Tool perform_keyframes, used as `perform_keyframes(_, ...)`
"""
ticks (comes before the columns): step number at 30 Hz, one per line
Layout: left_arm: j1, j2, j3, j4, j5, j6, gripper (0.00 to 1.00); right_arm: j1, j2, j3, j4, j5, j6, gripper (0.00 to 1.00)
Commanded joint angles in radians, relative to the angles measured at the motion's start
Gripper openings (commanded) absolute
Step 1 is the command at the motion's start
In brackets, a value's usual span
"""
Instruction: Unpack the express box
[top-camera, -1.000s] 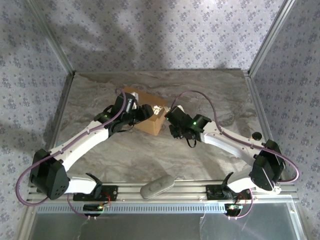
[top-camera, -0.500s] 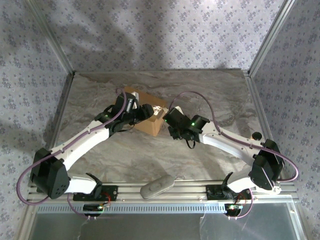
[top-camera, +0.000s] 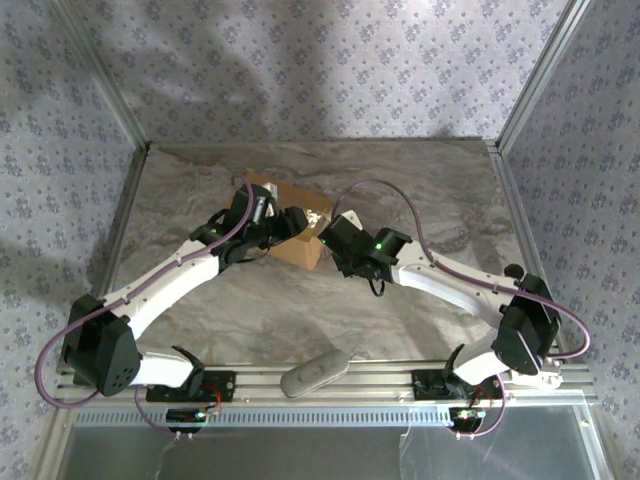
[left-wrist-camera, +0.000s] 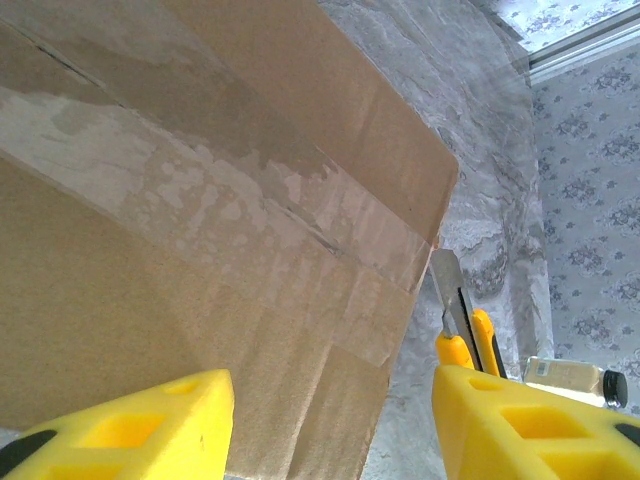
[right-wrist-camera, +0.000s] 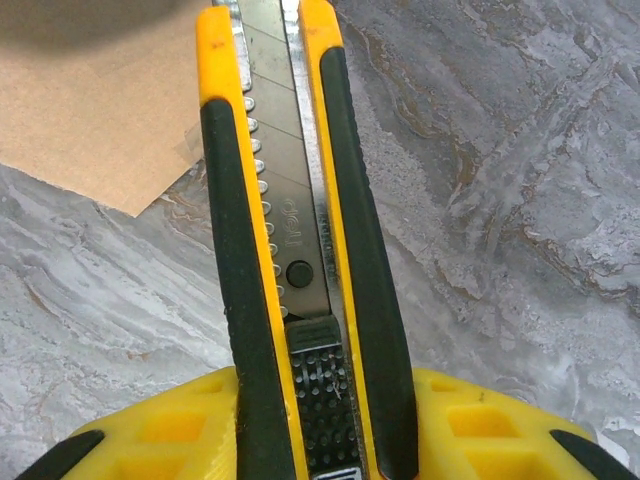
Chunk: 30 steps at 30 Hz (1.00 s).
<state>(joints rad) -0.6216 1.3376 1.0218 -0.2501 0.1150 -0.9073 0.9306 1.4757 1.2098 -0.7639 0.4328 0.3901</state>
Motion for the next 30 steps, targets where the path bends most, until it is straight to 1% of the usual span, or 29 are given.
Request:
perform_keyframes(1, 0.003, 0.01, 0.013, -0.002, 0.003, 0.0, 0.55, 0.021, 0.006, 0.038, -0.004, 0.001, -0.039, 0.0)
perform_keyframes(5, 0.014, 0.005, 0.051, -0.066, -0.01, 0.027, 0.55, 0.021, 0.006, 0.036, -0.005, 0.003, -0.039, 0.0)
perform_keyframes(10, 0.023, 0.006, 0.119, -0.198, -0.08, 0.082, 0.54, 0.022, 0.008, 0.034, -0.003, 0.001, -0.039, 0.0)
perform_keyframes(17, 0.089, 0.012, 0.181, -0.291, -0.094, 0.15, 0.54, 0.022, 0.012, 0.037, 0.0, -0.004, -0.043, 0.0)
perform_keyframes(20, 0.14, 0.022, 0.205, -0.335, -0.112, 0.18, 0.54, 0.022, 0.016, 0.04, 0.002, -0.006, -0.043, 0.0)
perform_keyframes(22, 0.198, 0.037, 0.222, -0.357, -0.112, 0.2, 0.53, 0.021, 0.018, 0.042, 0.003, -0.009, -0.043, 0.0)
perform_keyframes(26, 0.298, 0.073, 0.261, -0.368, -0.115, 0.265, 0.45, 0.021, 0.024, 0.049, 0.004, -0.014, -0.048, 0.0)
perform_keyframes(30, 0.361, 0.121, 0.32, -0.37, -0.136, 0.317, 0.45, 0.021, 0.031, 0.058, -0.002, -0.016, -0.051, 0.0)
